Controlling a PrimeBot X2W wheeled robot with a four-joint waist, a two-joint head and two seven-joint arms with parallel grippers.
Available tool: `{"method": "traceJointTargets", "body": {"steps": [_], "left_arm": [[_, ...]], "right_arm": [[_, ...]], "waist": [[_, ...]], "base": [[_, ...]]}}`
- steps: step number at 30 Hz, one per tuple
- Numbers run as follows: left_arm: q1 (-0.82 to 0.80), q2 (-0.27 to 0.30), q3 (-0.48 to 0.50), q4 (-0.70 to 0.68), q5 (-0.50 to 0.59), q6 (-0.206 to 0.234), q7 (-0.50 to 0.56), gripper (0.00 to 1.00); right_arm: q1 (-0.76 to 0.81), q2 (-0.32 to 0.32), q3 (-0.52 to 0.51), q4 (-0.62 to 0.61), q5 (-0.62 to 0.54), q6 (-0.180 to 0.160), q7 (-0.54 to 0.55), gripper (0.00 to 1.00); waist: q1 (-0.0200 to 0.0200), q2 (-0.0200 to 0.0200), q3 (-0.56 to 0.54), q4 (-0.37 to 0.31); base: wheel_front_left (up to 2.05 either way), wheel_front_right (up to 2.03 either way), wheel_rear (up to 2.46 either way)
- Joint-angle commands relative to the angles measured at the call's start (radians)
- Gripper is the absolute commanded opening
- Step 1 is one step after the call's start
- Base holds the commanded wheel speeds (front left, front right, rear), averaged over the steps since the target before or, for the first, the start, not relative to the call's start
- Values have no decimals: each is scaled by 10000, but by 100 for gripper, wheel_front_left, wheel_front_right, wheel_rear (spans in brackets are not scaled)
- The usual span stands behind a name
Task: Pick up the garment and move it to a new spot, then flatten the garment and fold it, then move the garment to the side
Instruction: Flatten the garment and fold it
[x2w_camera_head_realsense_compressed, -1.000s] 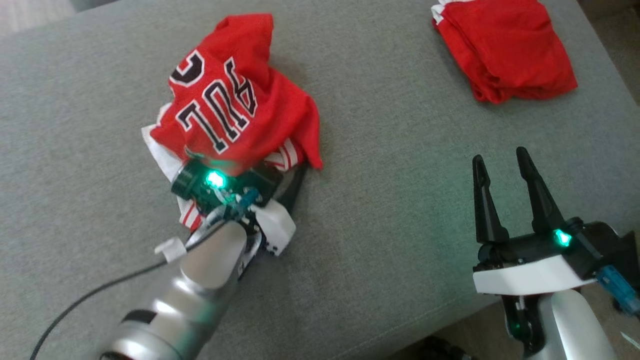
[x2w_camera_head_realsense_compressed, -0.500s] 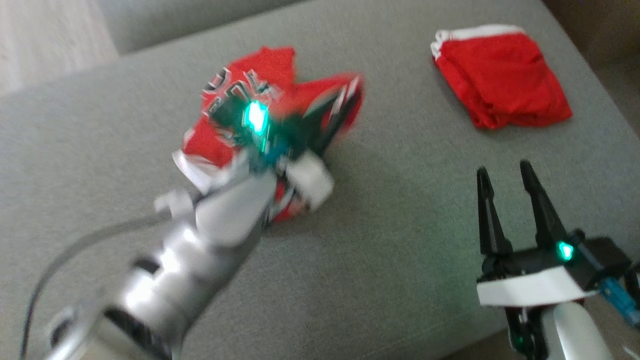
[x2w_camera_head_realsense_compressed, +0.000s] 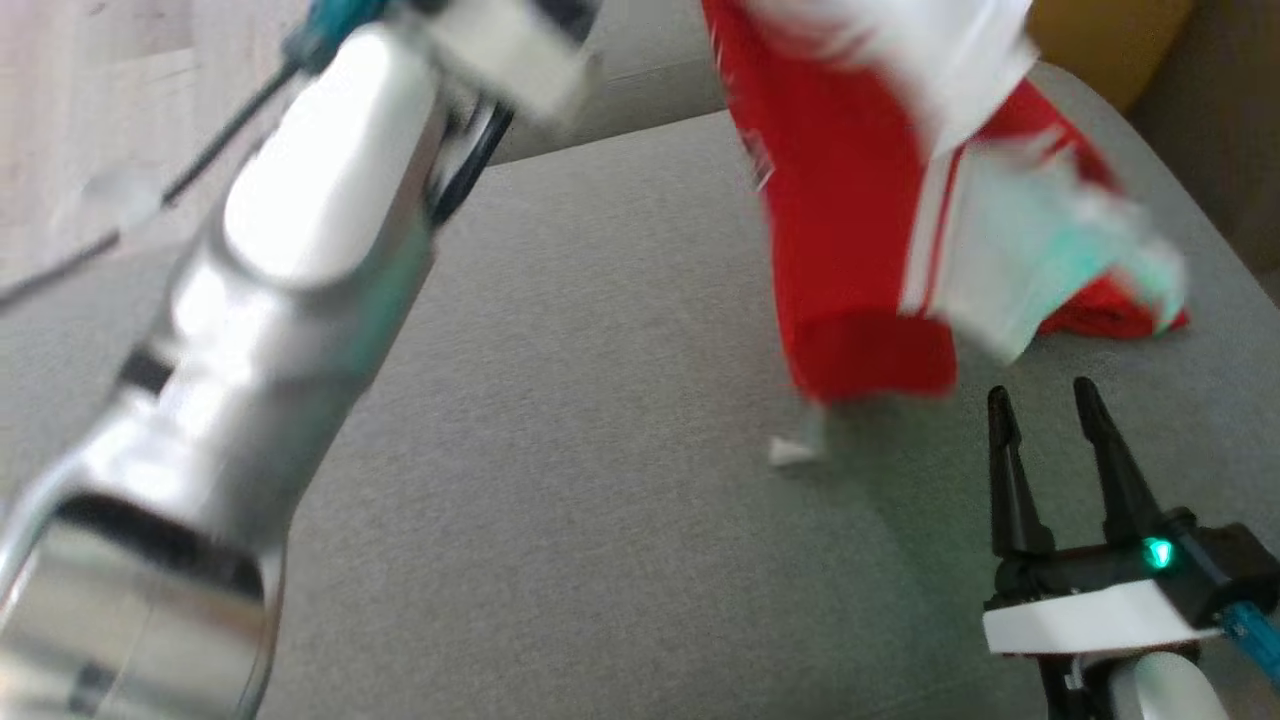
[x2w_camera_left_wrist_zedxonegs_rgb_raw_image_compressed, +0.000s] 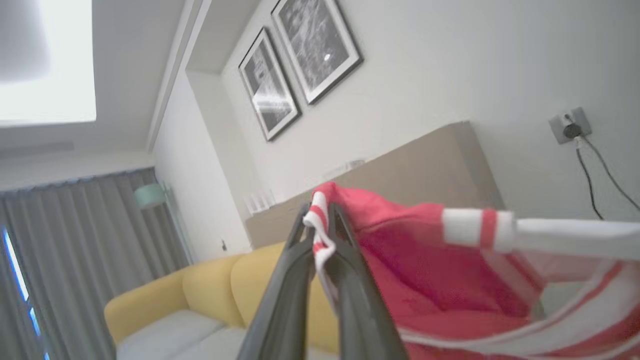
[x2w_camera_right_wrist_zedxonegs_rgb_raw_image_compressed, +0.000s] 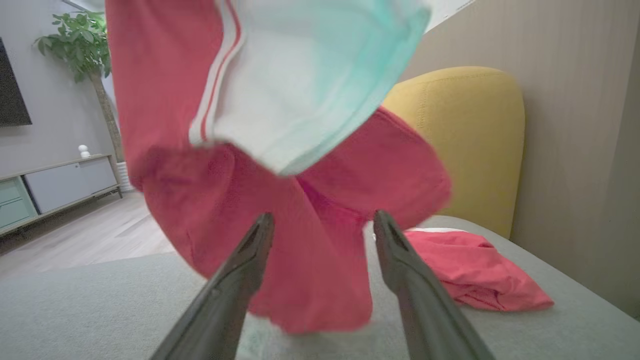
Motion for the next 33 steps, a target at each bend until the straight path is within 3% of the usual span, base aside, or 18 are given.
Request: {"method": "traceJointTargets", "body": {"steps": [1, 9, 17, 18, 19, 28, 33], "left_arm": [[791, 672, 342, -1, -334, -6, 26, 0], [5086, 1846, 1168, 175, -1356, 810, -27, 0], [6622, 2124, 2322, -310, -1506, 1201, -35, 0], [6732, 2098, 2497, -418, -1446, 1267, -35, 44], [6824, 2075, 2694, -604, -1312, 1378, -35, 100], [8817, 1487, 3963, -3116, 720, 2336, -36, 100], [10186, 1045, 3151, -3782, 1945, 2026, -37, 100]], "right_arm": [[-144, -78, 118, -451, -92, 67, -63, 100], [-79, -84, -157, -685, -159, 67, -63, 100], [-299, -228, -154, -735, -211, 67, -63, 100], [-328, -244, -144, -730, -213, 67, -63, 100], [-349, -255, -148, -727, -213, 67, -63, 100], [-202, -289, -184, -699, -210, 67, -63, 100], [-99, -266, -160, -677, -211, 67, -63, 100]], "waist": [[2, 0, 80, 373], [2, 0, 804, 1075], [2, 0, 1197, 1427], [2, 0, 1223, 1454], [2, 0, 1241, 1484], [2, 0, 1115, 1764], [2, 0, 1017, 1887]], "base": [[0, 0, 0], [0, 0, 0], [0, 0, 0], [0, 0, 0], [0, 0, 0], [0, 0, 0], [0, 0, 0]]}}
